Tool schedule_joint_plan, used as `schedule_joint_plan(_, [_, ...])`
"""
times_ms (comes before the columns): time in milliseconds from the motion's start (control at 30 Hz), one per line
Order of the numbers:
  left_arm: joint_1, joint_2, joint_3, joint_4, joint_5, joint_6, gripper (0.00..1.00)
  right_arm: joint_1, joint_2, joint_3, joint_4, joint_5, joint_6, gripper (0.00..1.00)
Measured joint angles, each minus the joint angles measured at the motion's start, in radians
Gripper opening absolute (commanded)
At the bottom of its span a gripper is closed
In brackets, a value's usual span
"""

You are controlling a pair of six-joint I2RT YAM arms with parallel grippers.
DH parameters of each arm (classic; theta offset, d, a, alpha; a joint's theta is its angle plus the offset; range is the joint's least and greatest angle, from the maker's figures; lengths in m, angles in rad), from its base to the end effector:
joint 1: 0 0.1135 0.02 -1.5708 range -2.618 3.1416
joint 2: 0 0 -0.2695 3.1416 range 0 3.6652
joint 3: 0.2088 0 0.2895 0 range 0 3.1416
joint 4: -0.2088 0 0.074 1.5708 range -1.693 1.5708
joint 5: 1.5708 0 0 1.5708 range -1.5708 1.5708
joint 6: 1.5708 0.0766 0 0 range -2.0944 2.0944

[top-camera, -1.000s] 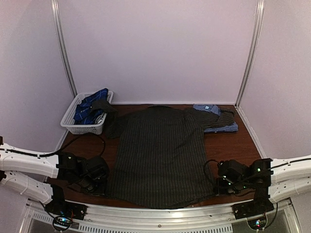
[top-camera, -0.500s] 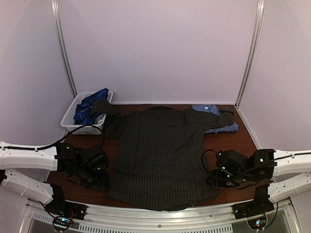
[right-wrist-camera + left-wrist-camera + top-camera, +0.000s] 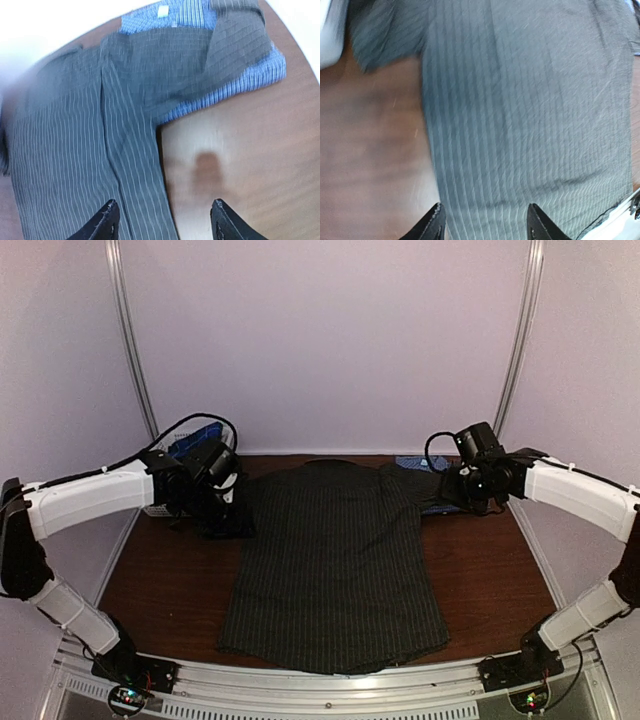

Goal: Fold and stack the long sleeve shirts
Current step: Pick up the sleeve from the corner of the board.

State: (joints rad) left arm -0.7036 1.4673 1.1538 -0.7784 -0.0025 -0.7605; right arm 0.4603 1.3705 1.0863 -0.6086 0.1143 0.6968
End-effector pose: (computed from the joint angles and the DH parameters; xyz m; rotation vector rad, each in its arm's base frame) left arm 0.2666 -0.2260 0.2176 -0.0790 2.7482 -0.4461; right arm 0.3167 0.1473 0.2389 0.3437 2.4668 0.3608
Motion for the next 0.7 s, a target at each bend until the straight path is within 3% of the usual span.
schedule_joint_plan(300, [0.042,0.208,0.232,0.018,0.073,0.191,0.55,-0.211,0.299,0.28,0.084,0.017,-0.099,0.65])
schedule_joint_plan(700, [0.042,0.284,0.28,0.022,0.102,0.255,0.54,-0.411,0.534,0.43,0.206,-0.037,-0.123,0.67])
